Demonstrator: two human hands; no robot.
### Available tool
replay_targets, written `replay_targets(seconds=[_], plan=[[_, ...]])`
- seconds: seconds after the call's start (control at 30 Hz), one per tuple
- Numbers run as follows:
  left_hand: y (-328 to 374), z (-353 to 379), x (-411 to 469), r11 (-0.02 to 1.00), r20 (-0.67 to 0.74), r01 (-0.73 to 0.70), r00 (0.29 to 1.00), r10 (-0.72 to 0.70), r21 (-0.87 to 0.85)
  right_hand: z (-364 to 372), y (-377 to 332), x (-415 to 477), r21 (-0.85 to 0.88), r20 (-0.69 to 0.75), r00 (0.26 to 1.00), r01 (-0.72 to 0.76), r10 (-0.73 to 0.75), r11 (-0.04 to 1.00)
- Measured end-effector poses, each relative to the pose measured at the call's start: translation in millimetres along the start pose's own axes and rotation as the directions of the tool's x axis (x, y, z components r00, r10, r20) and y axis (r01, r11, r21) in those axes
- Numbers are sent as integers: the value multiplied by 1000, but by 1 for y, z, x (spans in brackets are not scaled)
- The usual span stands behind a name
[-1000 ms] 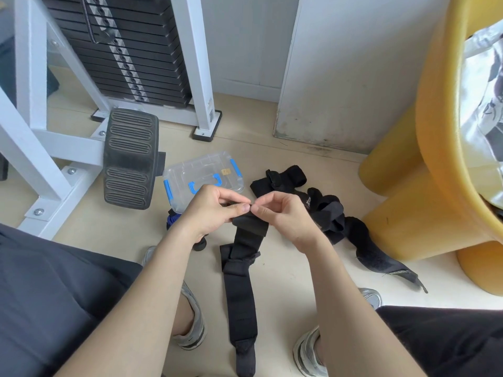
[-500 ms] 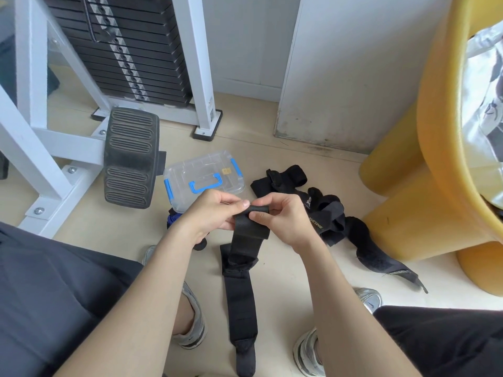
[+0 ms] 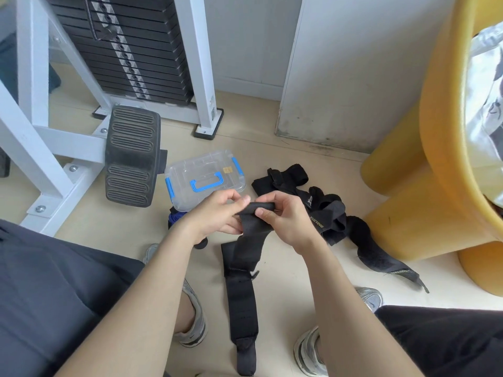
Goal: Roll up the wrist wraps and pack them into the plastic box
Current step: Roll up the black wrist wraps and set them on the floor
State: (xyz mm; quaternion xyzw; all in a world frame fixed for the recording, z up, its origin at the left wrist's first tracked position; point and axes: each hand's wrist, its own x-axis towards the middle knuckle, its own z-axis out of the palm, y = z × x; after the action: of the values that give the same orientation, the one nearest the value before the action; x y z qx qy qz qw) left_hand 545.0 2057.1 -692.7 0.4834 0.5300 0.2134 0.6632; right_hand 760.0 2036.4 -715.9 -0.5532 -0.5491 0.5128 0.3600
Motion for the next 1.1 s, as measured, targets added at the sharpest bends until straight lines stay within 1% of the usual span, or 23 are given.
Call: replay_targets(seconds=[0.13,0.23,0.37,0.53,0.6,0.67,0.73,0.8,0.87,0.97,1.03,1.1], plan=[[-3,-6,-2,982,189,-4,981,39,-186,-5,1,0,83,1,998,-64,64,995],[-5,-9,-3,976,241,-4,969,59,-220,-5,1,1,94,33,996,-92,89,991],[-11,-8,-3,979,189,-22,980,61,-201,-3,0,1,70,95,988,-126,119,990],[-13,-2,-3,987,71,-66,994,78,-148,1,-1,1,4,143,978,-157,155,988],[-16,-1,-1,987,25,-90,995,94,-131,3,-2,1,-29,136,976,-168,171,985],[-18,0,1,989,-24,-102,995,100,-109,6,-2,1,-45,86,985,-148,151,988],[-18,4,2,991,-54,-83,996,78,-108,7,-2,1,-21,5,993,-114,114,993],[-15,9,3,991,-59,-42,998,35,-130,8,-3,0,28,-23,996,-83,83,996],[-16,9,4,994,-99,-35,995,24,-104,9,-3,-2,53,-13,998,-57,57,997],[-19,6,5,994,-149,-59,988,45,-90,11,-4,-2,117,6,999,-47,47,992],[-19,3,4,995,-135,-66,989,56,-74,9,-3,-2,184,20,998,-68,66,981],[-19,-1,3,996,-108,-84,991,81,-19,6,-1,-2,157,23,997,-82,79,984]])
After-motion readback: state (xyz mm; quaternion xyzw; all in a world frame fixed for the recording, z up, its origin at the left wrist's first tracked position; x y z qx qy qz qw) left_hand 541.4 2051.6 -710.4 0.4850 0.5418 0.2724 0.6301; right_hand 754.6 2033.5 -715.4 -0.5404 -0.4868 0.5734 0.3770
